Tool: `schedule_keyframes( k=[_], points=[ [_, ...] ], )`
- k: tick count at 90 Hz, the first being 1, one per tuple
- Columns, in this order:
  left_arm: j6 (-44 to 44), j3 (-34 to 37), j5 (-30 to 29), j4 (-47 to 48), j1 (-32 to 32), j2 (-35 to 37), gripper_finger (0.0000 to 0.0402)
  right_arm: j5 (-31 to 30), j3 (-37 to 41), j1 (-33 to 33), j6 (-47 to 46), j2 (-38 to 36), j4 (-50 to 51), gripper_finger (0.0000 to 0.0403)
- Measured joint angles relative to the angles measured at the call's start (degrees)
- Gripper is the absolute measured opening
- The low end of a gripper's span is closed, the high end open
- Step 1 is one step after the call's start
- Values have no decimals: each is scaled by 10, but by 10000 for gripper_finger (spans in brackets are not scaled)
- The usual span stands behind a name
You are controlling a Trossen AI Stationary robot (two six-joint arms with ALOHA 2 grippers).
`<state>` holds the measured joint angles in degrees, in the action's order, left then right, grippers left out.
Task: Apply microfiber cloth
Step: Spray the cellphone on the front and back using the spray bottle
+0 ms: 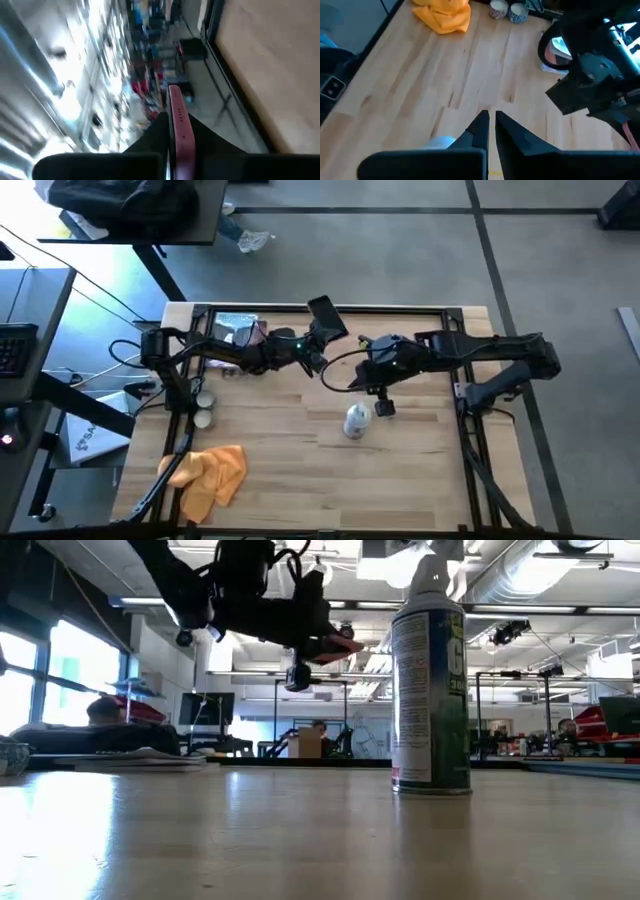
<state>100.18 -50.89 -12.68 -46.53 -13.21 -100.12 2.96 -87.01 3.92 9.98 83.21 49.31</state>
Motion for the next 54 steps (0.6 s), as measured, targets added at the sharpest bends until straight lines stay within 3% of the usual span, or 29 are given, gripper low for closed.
schedule_keyframes(
  k=[17, 33, 54],
  points=[
    [170, 0, 68, -3, -1, -10, 11, 0, 16, 0, 11, -1, 14, 0],
    [244, 0, 117, -8, 0, -39, 11, 1, 56, -16, 24, -1, -5, 0],
    [323, -23, 147, -111, -1, -111, 11, 21, 107, -26, 30, -11, -29, 0]
  ],
)
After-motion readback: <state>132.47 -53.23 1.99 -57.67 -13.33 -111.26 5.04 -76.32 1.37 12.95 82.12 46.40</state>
